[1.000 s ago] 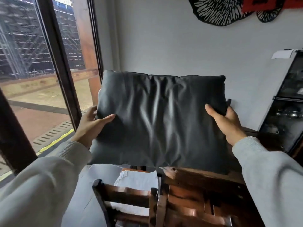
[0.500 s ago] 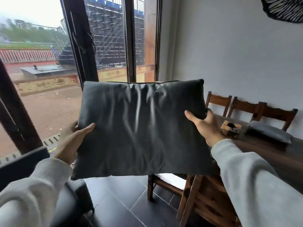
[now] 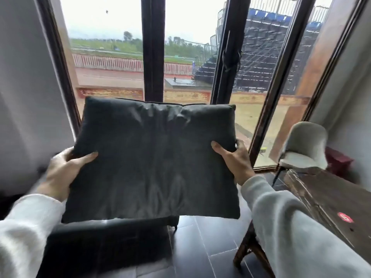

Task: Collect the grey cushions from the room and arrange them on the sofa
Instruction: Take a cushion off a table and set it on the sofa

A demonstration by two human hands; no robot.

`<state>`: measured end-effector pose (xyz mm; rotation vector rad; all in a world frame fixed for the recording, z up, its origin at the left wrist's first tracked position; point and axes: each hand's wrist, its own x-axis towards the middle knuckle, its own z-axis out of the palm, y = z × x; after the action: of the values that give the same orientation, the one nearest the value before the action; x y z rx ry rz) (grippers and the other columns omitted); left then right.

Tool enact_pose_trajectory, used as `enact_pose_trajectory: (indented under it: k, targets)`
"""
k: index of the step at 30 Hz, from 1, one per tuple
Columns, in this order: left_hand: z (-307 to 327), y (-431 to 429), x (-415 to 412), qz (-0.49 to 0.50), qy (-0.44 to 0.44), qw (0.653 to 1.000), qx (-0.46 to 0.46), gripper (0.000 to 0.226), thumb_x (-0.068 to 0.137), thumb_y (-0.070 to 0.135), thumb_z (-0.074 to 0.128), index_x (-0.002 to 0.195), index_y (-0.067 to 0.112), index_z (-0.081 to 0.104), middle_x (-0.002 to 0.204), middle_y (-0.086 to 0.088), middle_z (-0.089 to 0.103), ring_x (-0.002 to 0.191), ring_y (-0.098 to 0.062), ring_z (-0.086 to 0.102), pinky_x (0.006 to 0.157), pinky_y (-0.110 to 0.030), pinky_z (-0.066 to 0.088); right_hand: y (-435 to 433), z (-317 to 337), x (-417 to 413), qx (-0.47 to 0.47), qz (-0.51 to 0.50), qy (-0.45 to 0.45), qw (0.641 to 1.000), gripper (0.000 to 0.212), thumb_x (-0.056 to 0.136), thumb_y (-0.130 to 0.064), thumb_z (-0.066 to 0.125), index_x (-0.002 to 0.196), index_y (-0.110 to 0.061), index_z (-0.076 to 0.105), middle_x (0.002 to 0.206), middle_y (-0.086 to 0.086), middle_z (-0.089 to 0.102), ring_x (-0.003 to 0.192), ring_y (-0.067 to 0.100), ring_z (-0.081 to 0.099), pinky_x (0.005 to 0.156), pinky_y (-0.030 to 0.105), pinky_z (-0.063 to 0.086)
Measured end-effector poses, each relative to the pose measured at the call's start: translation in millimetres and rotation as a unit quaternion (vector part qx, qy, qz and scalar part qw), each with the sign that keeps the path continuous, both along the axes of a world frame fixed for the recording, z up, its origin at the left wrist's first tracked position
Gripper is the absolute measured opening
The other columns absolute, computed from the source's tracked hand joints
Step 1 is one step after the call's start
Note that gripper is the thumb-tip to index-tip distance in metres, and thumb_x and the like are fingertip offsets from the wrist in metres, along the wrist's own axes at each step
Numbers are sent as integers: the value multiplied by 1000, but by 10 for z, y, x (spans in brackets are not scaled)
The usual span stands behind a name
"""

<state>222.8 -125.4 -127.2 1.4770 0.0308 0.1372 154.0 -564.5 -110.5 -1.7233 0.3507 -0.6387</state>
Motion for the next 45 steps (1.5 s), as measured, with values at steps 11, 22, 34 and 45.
enact_pose_trajectory:
  k: [11,22,34,45]
  targets:
    - [-82,1446,-968,166,24,986,-15,38,92,19,77,130,16,74,122,-12,77,116,-32,72,103,-48,54,1548,-177,505,-10,177,18,984,69,83,-71,69,133,-25,58,119,-6,70,106,14,69,96,41,58]
    - [-278,2982,-740,179,18,984,14,34,88,22,82,121,30,79,117,0,80,114,-24,74,108,-48,53,3099,-447,891,-4,184,37,982,62,87,-69,67,125,-20,63,108,-7,69,100,11,66,89,36,55]
    - [-529,4284,88,162,37,986,8,35,86,21,83,119,30,79,113,1,81,108,-22,76,98,-43,57,4279,-641,1451,-20,162,63,985,45,110,-49,39,127,-14,63,128,10,66,122,28,59,112,50,42]
    - [-971,4534,1525,155,67,986,16,45,78,26,88,121,27,78,115,3,80,111,-21,75,107,-48,53,4499,-1073,2870,-33,166,80,982,41,110,-46,39,128,-18,64,128,4,65,123,26,58,114,47,41]
